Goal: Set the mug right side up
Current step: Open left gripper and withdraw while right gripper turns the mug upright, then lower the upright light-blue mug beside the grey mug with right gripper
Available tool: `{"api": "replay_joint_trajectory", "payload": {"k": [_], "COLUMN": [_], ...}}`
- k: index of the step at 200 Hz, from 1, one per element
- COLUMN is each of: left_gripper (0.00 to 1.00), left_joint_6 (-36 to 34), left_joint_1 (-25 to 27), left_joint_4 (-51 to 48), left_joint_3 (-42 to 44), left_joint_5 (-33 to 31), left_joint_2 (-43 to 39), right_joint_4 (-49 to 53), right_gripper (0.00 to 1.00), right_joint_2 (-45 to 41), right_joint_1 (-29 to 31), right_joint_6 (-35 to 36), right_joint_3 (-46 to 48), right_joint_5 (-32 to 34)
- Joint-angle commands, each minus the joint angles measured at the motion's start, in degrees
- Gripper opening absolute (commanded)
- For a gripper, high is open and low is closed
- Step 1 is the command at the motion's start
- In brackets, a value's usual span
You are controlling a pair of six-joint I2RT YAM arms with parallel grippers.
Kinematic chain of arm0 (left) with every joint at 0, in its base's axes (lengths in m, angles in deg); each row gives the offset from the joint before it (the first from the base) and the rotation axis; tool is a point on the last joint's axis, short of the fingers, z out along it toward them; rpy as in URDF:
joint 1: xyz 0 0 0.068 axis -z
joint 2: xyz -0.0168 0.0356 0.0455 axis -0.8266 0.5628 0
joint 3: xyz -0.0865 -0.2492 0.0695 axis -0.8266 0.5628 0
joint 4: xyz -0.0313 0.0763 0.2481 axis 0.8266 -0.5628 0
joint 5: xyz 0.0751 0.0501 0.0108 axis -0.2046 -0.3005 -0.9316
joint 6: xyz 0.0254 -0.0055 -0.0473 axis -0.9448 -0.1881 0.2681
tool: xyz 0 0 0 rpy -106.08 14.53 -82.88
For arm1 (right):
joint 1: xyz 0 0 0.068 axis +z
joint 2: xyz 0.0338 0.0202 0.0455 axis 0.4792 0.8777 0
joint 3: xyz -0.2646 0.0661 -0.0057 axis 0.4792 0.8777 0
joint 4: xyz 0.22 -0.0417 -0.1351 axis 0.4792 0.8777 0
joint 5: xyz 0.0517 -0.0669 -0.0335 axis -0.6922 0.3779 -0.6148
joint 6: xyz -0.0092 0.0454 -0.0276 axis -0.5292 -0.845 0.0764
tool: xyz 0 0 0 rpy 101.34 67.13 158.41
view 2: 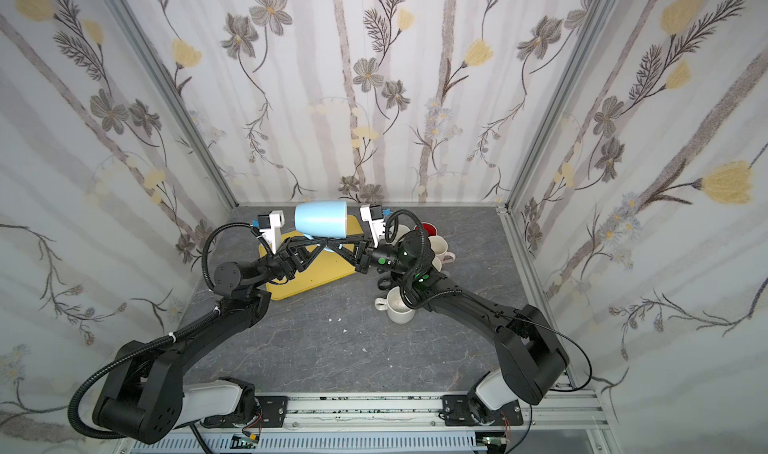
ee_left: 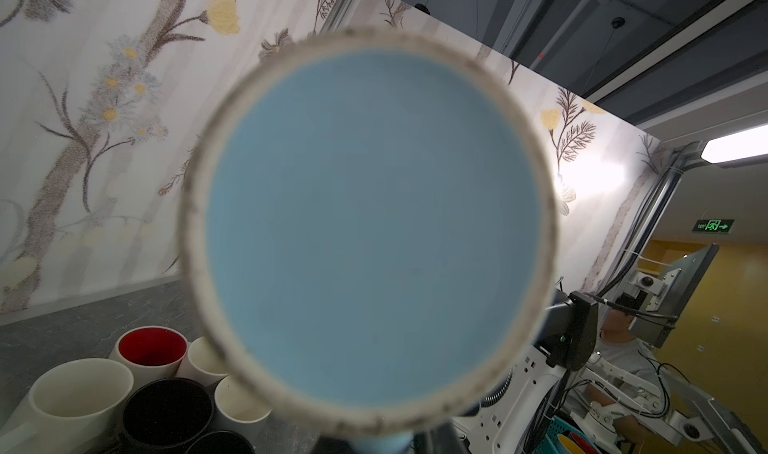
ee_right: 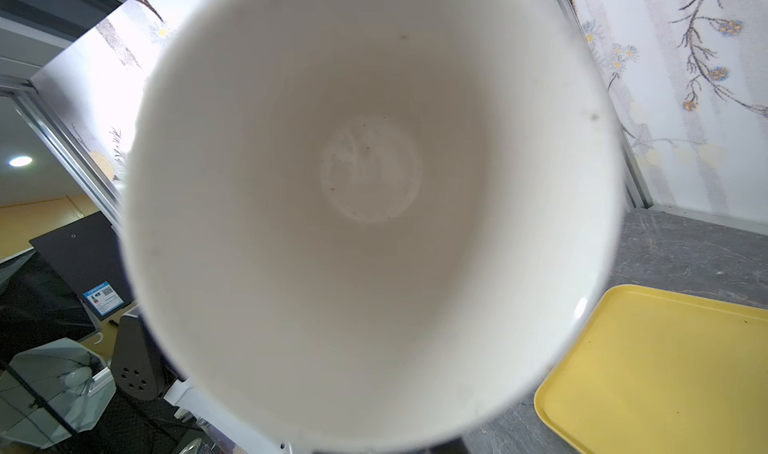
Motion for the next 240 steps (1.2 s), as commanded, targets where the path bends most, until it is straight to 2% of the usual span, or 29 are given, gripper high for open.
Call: {"api": "replay_joint_trajectory", "payload": {"k": [1,22,53,82,108,139,170,194,224,240], "left_gripper": [0.35,0.52,0.61,0.62,0.62,0.61,0.60,0.59,0.56,0.53], "left_joint_6": [-1.2,-1.4,-4.1,-8.4,-14.2,-19.1,-18.3,-15.0,-5.7,0.5], "left_joint_1": [0.0,0.0,0.1,0.1,0.2,1.7,3.6,4.9,5.9,6.0], "left_joint_4": [1.3,0.4,-3.6,-8.7,-17.4,-22.1,-18.6,-12.4,-0.1,8.7], "left_joint_3": [0.4,0.3,0.6,0.5,0.2,-1.0,-2.8,-4.4,-6.8,-7.9], "left_joint_5": [1.2,1.4,1.3,1.0,-2.1,-3.7,-3.8,-3.5,-1.9,-0.9], "left_joint_2": [-0.7,-1.1,-3.1,-4.0,-4.5,-1.6,4.6,10.3,18.6,23.0], "right_joint_4": [-1.4,1.5,10.8,27.9,48.2,62.9,74.3,82.3,87.5,88.0], "right_gripper": [0.00,0.00,0.00,0.00,0.00,0.00,0.00,0.00,0.00,0.00], "right_joint_2": [-2.2,-4.3,-8.7,-15.0,-19.4,-25.3,-29.9,-31.1,-32.8,-33.6], "right_joint_1": [-0.3,-0.4,-1.1,-1.8,-1.9,-2.0,-2.3,-2.4,-2.4,-3.3], "right_joint_6": [3.5,6.1,12.4,23.3,34.0,41.1,43.0,43.3,45.7,46.8], "right_joint_3": [0.2,0.6,1.1,0.4,-2.8,-2.5,-1.5,-1.0,1.5,2.4], "right_joint_5": [3.9,5.5,9.8,17.8,27.9,39.7,47.7,51.0,52.5,51.1]}}
